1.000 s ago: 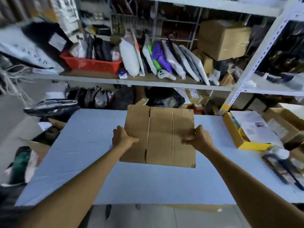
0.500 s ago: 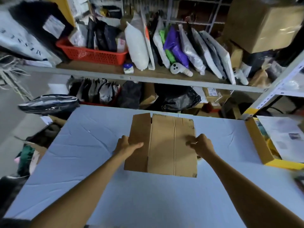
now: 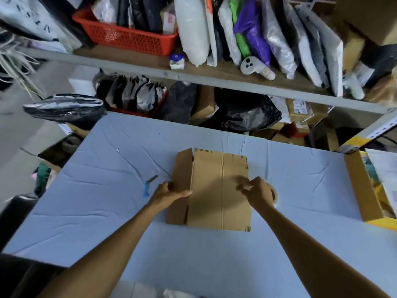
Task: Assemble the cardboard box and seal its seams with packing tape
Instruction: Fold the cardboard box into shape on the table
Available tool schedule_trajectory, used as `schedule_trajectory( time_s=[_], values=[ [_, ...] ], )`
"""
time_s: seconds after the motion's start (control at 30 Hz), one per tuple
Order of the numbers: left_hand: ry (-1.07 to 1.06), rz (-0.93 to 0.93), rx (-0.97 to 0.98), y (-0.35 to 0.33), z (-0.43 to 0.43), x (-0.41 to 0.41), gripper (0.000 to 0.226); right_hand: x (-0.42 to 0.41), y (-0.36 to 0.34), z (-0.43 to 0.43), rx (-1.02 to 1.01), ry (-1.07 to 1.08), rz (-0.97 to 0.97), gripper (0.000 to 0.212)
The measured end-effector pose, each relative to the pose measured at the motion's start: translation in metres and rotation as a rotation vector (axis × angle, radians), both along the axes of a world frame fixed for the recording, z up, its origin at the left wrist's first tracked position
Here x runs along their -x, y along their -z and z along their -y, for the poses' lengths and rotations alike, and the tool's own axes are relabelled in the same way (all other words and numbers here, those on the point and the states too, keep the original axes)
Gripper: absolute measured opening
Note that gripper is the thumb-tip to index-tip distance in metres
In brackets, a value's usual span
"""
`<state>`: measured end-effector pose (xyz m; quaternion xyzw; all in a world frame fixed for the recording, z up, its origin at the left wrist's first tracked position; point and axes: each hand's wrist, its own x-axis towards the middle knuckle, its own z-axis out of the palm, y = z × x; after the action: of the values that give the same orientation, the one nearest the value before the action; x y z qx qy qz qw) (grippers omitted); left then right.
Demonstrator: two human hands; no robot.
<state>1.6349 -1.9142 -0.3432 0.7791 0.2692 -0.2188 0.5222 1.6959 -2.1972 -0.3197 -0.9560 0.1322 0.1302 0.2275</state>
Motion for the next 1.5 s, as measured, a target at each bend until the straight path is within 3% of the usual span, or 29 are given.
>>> schedule_trajectory(
  time_s=[0.1,0.57,0.77,1.13,1.5],
  values=[
    [0.000,0.013,0.038,0.007,0.003,0.002,0.094,-0.002,0.001,-0.006,-0.048,0.027,-0.026,0.047],
    [0.000,-0.064,0.111,0.023,0.011,-0.006,0.101,-0.009,0.002,-0.005,-0.008,-0.017,-0.076,0.052],
    [0.003,-0.074,0.149,0.024,0.007,-0.006,0.090,-0.012,-0.003,-0.005,-0.040,-0.036,-0.109,0.055],
    [0.026,0.033,0.088,0.000,-0.004,-0.023,0.082,-0.018,-0.006,-0.023,-0.241,-0.079,-0.135,0.052],
    [0.003,0.066,0.079,-0.003,-0.007,-0.022,0.078,-0.023,0.004,-0.034,-0.237,-0.091,-0.224,0.064]
  ],
)
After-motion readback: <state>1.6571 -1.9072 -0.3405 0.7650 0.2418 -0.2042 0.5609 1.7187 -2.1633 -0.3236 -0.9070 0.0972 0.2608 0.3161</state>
